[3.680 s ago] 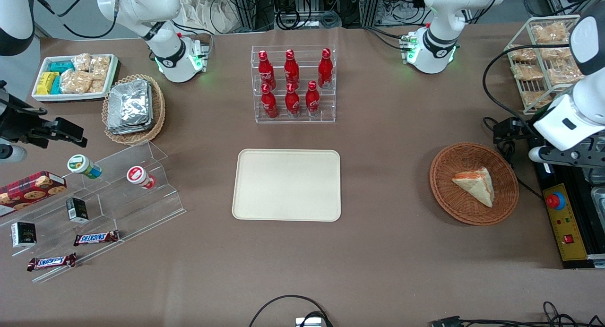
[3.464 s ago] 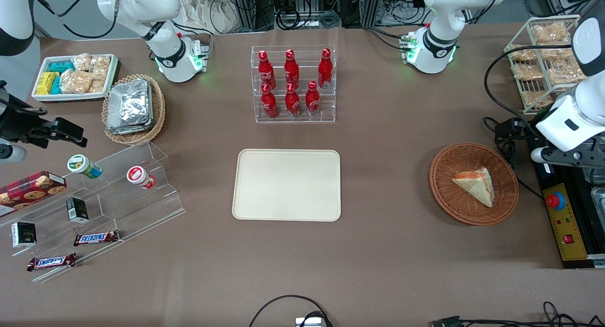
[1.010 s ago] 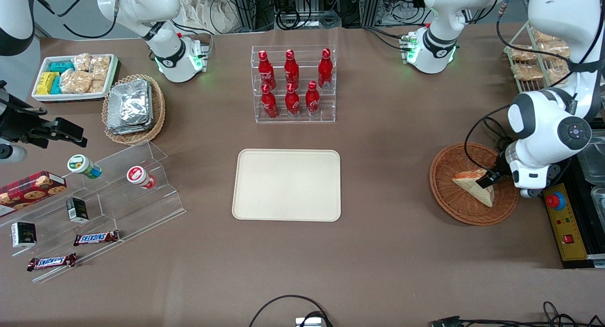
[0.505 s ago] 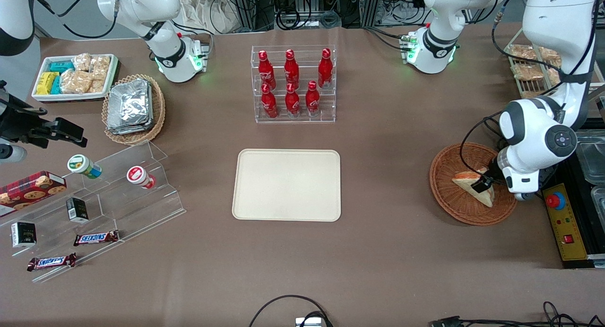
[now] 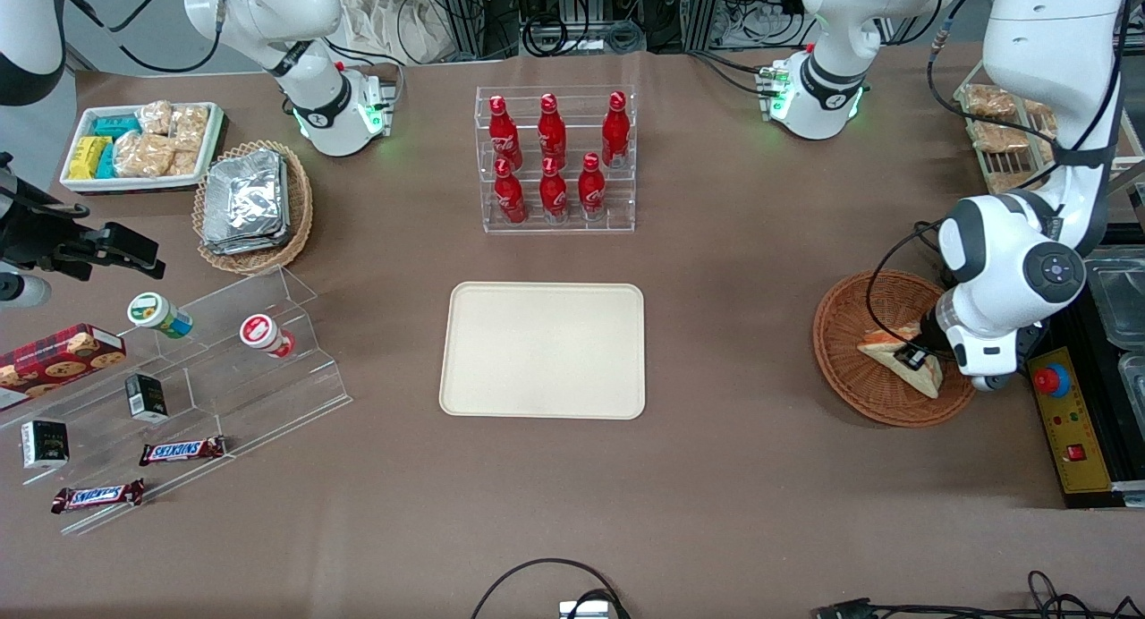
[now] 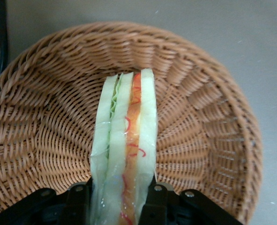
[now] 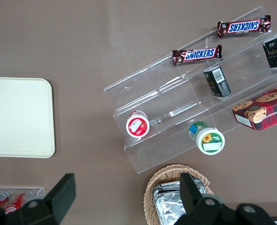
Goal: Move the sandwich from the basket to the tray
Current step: 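Lift the sandwich out of the basket with the left gripper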
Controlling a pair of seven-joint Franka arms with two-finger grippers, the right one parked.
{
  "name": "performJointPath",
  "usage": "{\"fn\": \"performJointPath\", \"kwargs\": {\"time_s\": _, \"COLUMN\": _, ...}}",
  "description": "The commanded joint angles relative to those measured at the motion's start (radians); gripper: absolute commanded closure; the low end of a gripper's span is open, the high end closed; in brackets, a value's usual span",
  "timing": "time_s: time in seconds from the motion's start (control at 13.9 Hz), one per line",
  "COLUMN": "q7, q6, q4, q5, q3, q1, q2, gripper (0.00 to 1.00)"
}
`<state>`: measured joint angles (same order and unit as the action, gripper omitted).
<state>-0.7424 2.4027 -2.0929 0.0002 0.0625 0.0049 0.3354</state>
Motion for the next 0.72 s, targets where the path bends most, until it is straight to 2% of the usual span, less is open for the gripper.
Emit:
{"fn": "performJointPath", "kwargs": {"time_s": 0.0, "q7": 0.007, "q6": -0.146, "q4": 0.088, "q5": 0.007, "q3": -0.012, "q1": -0.003, "q2": -0.016, "gripper": 1.0}}
{"fn": "performJointPath", "kwargs": {"time_s": 0.29, "q7": 0.076, "q6": -0.394, "q4": 0.238, "q5": 0.007, "q3": -0.056, "q1": -0.005, "q2": -0.048, "gripper": 1.0}}
{"fn": "performJointPath", "kwargs": {"time_s": 0.51, "q7": 0.098, "q6": -0.6, "q4": 0.396, "q5": 0.009, "q3": -0.168, "q1": -0.008, "q2": -0.047, "gripper": 1.0}}
{"fn": "performJointPath", "kwargs": {"time_s": 0.65, "q7": 0.109, "q6": -0.661, "q4": 0.465, "q5": 0.02, "q3": -0.236, "q1": -0.032, "q2": -0.042, "gripper": 1.0}}
